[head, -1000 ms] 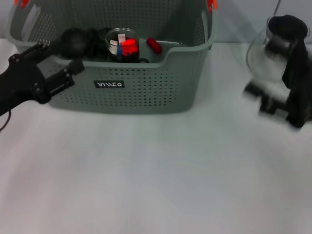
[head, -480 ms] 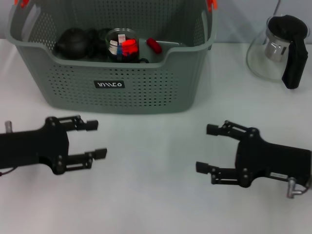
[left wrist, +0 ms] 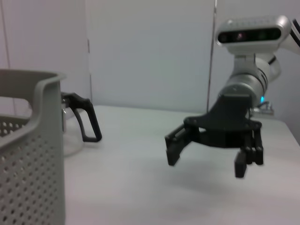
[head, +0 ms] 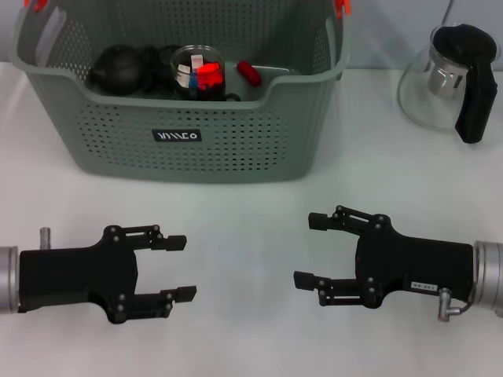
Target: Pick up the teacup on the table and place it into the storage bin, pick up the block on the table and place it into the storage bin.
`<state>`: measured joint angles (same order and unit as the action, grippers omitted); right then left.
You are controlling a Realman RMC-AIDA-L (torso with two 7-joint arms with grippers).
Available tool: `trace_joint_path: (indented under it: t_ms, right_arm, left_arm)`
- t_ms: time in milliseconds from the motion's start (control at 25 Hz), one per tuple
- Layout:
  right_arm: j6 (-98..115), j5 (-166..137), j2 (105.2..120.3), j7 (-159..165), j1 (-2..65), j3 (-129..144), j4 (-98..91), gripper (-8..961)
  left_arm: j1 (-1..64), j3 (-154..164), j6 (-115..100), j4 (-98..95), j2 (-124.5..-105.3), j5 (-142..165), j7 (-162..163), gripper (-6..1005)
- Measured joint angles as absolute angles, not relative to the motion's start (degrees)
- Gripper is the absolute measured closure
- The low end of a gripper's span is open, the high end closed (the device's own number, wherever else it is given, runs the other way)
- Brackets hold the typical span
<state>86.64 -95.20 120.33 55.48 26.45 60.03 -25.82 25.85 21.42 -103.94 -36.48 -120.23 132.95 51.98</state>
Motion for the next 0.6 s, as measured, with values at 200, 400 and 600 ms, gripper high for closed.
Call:
trace_joint_path:
  t_ms: [200, 400, 600]
  right_arm:
    - [86.6, -95.1, 120.32, 55.2, 26.3, 60.0, -25.1, 29]
    - [86.6, -95.2, 120.32, 55.1, 26.3, 60.0, -25.1, 29]
    - [86.6, -95.2, 120.32, 54.4, 26.1, 60.1, -24.9, 29]
  left_arm:
    - [26.0, 18.9, -103.6, -34.2, -120.44, 132.7, 52.2, 291]
    - [25.7, 19.3, -103.4, -34.0, -120.69, 133.1, 51.4, 245]
    - [25.4, 20.0, -103.4, -34.2, -120.72, 134.8, 49.6, 199]
